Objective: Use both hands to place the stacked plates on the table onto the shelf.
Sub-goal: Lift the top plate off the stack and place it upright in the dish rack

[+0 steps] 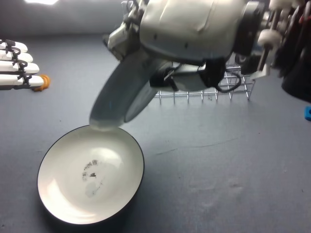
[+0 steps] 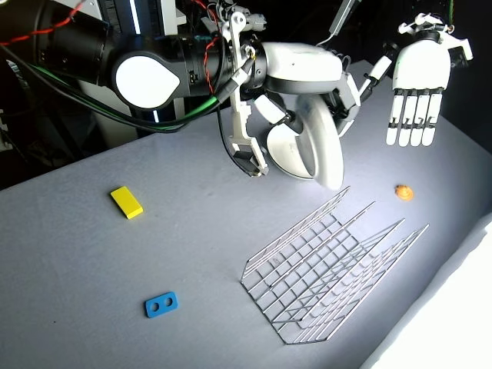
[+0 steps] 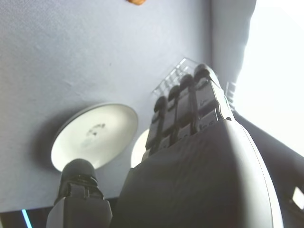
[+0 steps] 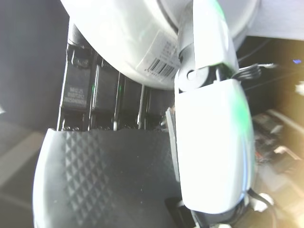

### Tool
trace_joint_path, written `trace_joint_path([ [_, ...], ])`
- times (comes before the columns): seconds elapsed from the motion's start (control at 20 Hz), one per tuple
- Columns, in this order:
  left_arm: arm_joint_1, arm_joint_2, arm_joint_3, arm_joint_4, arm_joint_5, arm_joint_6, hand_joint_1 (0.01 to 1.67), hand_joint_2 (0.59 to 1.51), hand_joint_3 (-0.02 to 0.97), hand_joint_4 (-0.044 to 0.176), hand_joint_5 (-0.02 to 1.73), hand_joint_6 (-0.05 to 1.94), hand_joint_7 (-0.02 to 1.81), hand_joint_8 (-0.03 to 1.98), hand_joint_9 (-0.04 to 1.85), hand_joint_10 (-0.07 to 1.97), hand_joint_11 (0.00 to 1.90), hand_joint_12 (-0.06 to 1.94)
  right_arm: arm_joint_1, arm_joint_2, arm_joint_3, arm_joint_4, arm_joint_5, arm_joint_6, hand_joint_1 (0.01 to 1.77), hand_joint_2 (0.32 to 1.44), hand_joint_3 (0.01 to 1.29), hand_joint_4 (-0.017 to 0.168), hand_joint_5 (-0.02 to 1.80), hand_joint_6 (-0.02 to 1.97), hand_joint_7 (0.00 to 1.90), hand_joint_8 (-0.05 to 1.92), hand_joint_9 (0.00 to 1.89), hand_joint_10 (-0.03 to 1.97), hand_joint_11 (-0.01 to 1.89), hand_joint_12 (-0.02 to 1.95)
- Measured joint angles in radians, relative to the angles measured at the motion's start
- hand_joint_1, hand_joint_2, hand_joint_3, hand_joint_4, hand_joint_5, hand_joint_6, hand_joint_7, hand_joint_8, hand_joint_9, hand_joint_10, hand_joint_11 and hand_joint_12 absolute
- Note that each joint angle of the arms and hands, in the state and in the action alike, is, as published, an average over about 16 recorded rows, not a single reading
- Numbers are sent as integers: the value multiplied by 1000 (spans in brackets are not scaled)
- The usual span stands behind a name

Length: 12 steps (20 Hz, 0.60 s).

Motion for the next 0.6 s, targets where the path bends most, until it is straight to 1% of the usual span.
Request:
trace_joint_path([
  [0.15,-2,0,6,21,-30,0,15,1088,13,-2,20,12,17,-8,18,4,18,11,25,14,5,56,0,-1,1252,968,15,2,795,1230,943,1079,990,801,787,1155],
  [0.25,-3,0,13,35,-60,0,15,1090,13,-2,20,12,19,-8,18,4,18,11,42,20,13,97,-2,-1,1254,970,15,3,788,1238,935,1087,976,821,781,1174],
  [0.35,-3,1,20,49,-95,0,15,1090,13,-2,20,12,20,-9,18,4,18,11,59,25,23,137,-7,-1,1256,971,15,1,783,1242,930,1086,968,837,776,1183],
  [0.6,11,4,36,69,-200,0,16,1091,13,-2,20,11,20,-9,18,4,17,11,91,27,57,215,-20,0,1263,972,14,-3,771,1235,925,1081,934,1013,766,1190],
])
